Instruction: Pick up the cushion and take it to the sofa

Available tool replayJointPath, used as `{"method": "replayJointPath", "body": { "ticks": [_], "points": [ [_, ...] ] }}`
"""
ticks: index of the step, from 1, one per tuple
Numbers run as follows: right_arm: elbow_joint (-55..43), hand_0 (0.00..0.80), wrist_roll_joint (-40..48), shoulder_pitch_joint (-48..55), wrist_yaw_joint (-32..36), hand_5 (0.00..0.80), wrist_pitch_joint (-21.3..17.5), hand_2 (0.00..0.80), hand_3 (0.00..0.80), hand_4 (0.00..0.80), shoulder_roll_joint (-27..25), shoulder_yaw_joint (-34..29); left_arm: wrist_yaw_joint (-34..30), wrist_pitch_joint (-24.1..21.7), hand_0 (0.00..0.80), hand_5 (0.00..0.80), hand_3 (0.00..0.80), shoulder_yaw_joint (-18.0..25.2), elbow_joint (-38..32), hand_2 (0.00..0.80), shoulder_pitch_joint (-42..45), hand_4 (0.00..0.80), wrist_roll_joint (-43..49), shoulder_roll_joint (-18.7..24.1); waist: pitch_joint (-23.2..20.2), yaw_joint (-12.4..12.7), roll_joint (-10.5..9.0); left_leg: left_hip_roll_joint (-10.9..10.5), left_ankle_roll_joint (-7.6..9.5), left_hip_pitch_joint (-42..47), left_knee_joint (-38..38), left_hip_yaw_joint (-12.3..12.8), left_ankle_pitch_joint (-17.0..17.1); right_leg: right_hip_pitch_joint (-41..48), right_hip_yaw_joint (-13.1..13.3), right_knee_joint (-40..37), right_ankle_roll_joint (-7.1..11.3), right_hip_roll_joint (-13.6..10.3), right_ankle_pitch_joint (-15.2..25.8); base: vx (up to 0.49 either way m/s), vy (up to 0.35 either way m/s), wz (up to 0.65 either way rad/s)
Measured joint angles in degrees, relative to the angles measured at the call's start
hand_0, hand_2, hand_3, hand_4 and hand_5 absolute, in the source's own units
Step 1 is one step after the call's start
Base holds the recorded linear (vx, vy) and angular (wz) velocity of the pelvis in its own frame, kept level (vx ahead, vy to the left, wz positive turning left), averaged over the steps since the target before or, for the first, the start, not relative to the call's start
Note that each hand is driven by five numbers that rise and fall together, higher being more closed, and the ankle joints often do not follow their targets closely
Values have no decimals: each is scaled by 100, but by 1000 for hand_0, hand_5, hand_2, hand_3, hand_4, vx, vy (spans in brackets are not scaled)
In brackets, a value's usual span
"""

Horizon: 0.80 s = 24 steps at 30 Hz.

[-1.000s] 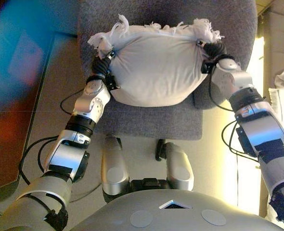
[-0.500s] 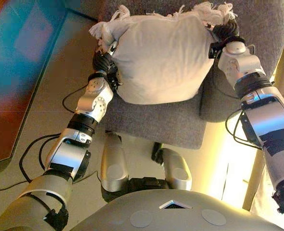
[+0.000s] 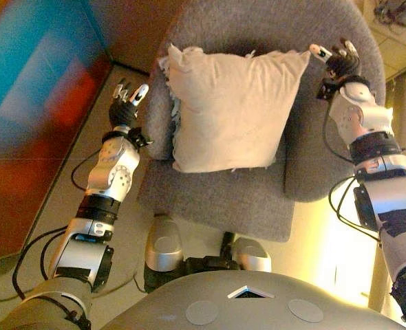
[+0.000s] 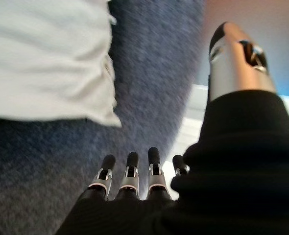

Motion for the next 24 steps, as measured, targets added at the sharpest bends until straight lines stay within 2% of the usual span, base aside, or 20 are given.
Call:
{"method": "replayJointPath", "body": {
  "ticks": [4, 7, 12, 17, 21, 24],
  "points": [
    [-337, 0, 44, 509, 2, 0, -34, 0, 0, 0, -170, -351, -358, -7, 0, 0, 0, 167, -18, 0, 521, 0, -8, -4, -303, -23, 149, -23, 5, 223, -152, 140, 19, 83, -13, -13, 4, -27, 2, -20, 32, -13],
    [-602, 0, 56, 1054, 34, 0, -193, 0, 0, 0, -201, -652, -664, -17, 0, 0, 0, 255, -11, 0, 747, 0, -11, 0, -470, -68, 170, -50, -5, 248, -338, 132, 139, 50, -33, -26, 4, -28, 2, -59, 18, 2],
    [-1561, 0, 52, 2509, 456, 0, -433, 0, 0, 0, -82, -1097, -1307, -36, 0, 0, 0, 480, -181, 0, 1518, 0, -38, -52, -634, -294, 220, -81, -16, 336, -758, 154, 401, -54, -43, -23, 14, -30, 12, -82, 15, 2],
    [-2137, 0, 318, 3900, 1175, 0, -787, 0, 0, 0, 767, -1254, -2071, -53, 0, 0, 0, 545, -423, 0, 2205, 0, -104, -281, -762, -422, 277, -75, -19, 471, -997, 293, 511, -127, 59, -26, 10, -24, 36, -108, 13, -13],
    [-2312, 0, 1079, 4311, 1826, 0, -990, 0, 0, 0, 1545, -1050, -2324, -245, 0, 0, 0, 527, -490, 0, 2255, 0, -108, -480, -857, -520, 345, -60, -26, 566, -1393, 431, 748, -261, 165, -144, -3, 18, 172, -100, 8, -15],
    [-2470, 0, 1180, 4565, 1999, 0, -1201, 0, 0, 0, 1851, -855, -2463, -451, 0, 0, 0, 384, -622, 0, 2340, 0, -110, -522, -880, -632, 371, -71, -19, 662, -1698, 460, 921, -263, 167, -274, 2, 40, 259, -92, 5, -6]
  ]
}}
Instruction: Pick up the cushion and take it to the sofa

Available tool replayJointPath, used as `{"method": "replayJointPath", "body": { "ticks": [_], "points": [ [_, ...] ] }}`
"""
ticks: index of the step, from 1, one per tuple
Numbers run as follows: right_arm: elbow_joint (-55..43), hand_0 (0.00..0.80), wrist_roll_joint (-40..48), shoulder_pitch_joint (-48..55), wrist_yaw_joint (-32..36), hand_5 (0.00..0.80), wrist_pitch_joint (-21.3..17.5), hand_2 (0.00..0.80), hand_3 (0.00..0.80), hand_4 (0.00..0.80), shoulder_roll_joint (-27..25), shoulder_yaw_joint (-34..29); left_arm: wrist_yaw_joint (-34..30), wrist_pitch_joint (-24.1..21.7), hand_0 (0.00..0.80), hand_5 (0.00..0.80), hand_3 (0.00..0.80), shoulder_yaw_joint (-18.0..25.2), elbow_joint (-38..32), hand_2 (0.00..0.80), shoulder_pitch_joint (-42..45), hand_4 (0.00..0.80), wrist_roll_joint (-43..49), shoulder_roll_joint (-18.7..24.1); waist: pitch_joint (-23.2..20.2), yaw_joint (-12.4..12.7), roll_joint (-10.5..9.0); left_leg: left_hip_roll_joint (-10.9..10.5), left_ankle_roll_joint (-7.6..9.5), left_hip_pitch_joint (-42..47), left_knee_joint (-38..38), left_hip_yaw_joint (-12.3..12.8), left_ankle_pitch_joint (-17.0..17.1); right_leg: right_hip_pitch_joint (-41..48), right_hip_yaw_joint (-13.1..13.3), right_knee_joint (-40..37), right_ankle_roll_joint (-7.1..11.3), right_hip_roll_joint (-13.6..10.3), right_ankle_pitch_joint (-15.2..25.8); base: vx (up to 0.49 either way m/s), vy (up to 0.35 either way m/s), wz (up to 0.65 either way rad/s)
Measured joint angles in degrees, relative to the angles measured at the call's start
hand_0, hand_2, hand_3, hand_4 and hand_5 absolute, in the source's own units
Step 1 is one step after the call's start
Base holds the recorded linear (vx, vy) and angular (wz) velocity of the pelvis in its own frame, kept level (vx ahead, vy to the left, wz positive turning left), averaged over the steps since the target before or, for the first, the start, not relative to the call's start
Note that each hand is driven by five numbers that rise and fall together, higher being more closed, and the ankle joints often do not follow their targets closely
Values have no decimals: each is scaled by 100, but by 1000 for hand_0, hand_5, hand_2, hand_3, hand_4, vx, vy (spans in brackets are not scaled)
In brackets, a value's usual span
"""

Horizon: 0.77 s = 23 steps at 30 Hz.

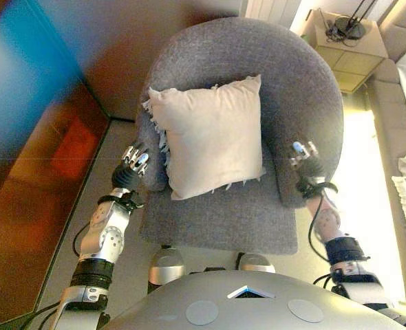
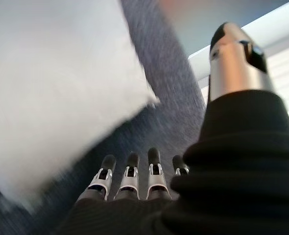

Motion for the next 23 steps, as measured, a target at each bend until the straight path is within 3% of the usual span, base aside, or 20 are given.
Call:
{"method": "replayJointPath", "body": {
  "ticks": [4, 11, 23],
  "points": [
    [-185, 0, 552, 381, 405, 0, -247, 0, 0, 0, 309, 100, -322, -234, 0, 0, 0, -168, -148, 0, 175, 0, -16, -25, -9, -23, 7, 36, -13, 66, -129, 139, 47, -52, 13, -98, -1, 28, 106, -73, 21, -16],
    [-152, 0, 1837, 501, 1303, 0, -211, 0, 0, 0, 451, 432, -615, -376, 0, 0, 0, -406, -151, 0, 243, 0, -347, -75, -39, -168, 59, 54, -16, 69, -127, 276, 47, -68, 15, -255, 0, 31, 240, -30, 27, -11],
    [-130, 0, 1843, 492, 1385, 0, -213, 0, 0, 0, 466, 545, -642, -428, 0, 0, 0, -526, -151, 0, 333, 0, -340, -79, -66, -143, 75, 52, -18, 79, -126, 280, 47, -26, 4, -332, 1, 36, 278, 0, 0, 0]
  ]
}}
